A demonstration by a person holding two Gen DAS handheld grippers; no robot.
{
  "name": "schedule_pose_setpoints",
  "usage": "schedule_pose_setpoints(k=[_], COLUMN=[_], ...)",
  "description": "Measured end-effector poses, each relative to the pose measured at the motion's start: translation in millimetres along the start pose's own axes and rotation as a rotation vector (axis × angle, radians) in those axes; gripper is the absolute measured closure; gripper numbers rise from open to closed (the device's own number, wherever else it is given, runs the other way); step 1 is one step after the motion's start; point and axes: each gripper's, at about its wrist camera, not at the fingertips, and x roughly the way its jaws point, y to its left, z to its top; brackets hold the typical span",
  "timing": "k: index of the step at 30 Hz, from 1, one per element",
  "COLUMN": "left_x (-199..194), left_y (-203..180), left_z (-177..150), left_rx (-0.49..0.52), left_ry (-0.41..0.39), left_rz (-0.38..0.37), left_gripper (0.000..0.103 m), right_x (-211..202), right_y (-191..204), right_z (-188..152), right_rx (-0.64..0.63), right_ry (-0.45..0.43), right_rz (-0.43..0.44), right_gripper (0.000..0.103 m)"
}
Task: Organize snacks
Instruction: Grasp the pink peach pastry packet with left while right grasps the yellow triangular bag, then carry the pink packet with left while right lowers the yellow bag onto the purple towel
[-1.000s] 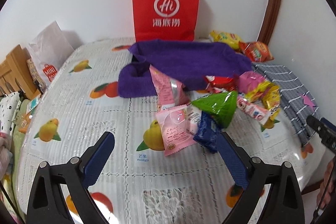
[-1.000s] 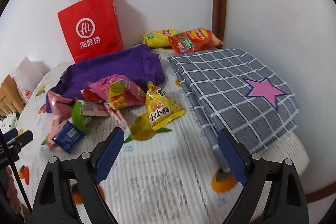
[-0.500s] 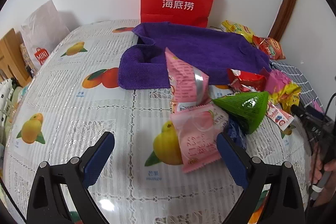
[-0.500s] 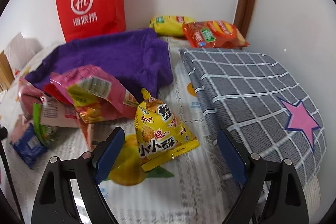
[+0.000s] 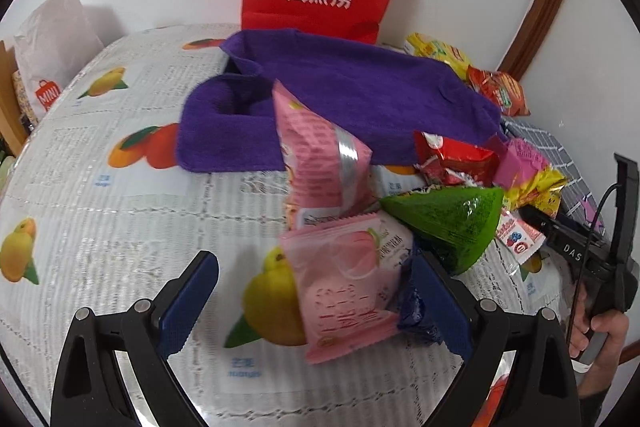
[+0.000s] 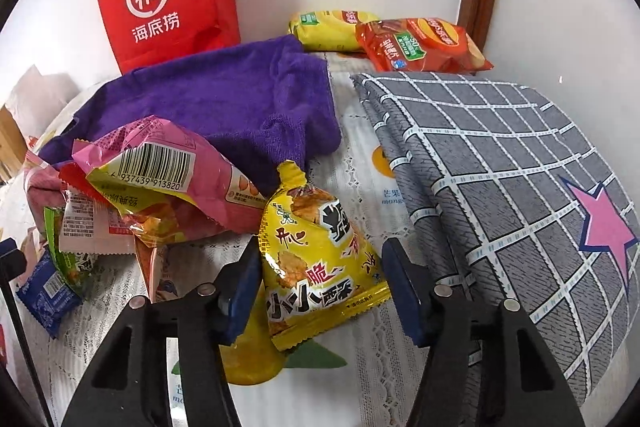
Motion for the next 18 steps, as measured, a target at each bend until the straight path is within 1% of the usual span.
schedule_pose_setpoints(k=[4, 5, 6, 7, 8, 10, 13, 16, 18], left_x=[9.3, 10.7, 11.1, 10.3, 9.5, 6.1, -4.8, -18.0, -27.1], left_y=[-3.2, -2.7, -1.3, -0.2, 1.0, 2.6, 4.8, 7.6, 10.5], left_z=[-4.6, -5.8, -6.7, -7.0, -7.0, -7.3, -8.1, -7.2, -4.5], left_rx=[0.008, 0.007, 0.002, -0.003, -0.006, -0.001, 0.015, 0.018, 0.014], left_ry=[0.025, 0.031, 0.031, 0.028, 0.030, 0.030, 0.006, -0.011, -0.015], left_rz=[0.004, 0.000, -0.022, -0.037, -0.042, -0.039, -0.022, -0.019, -0.030], left_gripper=[0.024, 0.033, 0.040, 0.052, 0.060, 0.062, 0.062, 0.062, 0.062], right_x=[-9.4, -13.1, -16.4, -17.8, -19.7, -25.5, -37.3, -53.3, -66.0], right_y=[5.0, 6.1, 6.7, 6.7, 6.7, 6.3, 5.0, 4.6, 5.2], right_z=[-3.8, -5.5, -7.4, -8.5, -9.7, -12.0, -12.7, -6.0, 2.6], right_rx=[-0.024, -0.027, -0.027, -0.025, -0.023, -0.021, -0.011, -0.011, -0.018], right_ry=[-0.031, -0.040, -0.042, -0.041, -0.039, -0.041, -0.052, -0.074, -0.097], right_rz=[-0.031, -0.033, -0.029, -0.026, -0.023, -0.019, -0.010, 0.003, -0.004], right_gripper=[0.049, 0.049, 0.049, 0.050, 0.050, 0.051, 0.052, 0.052, 0.052])
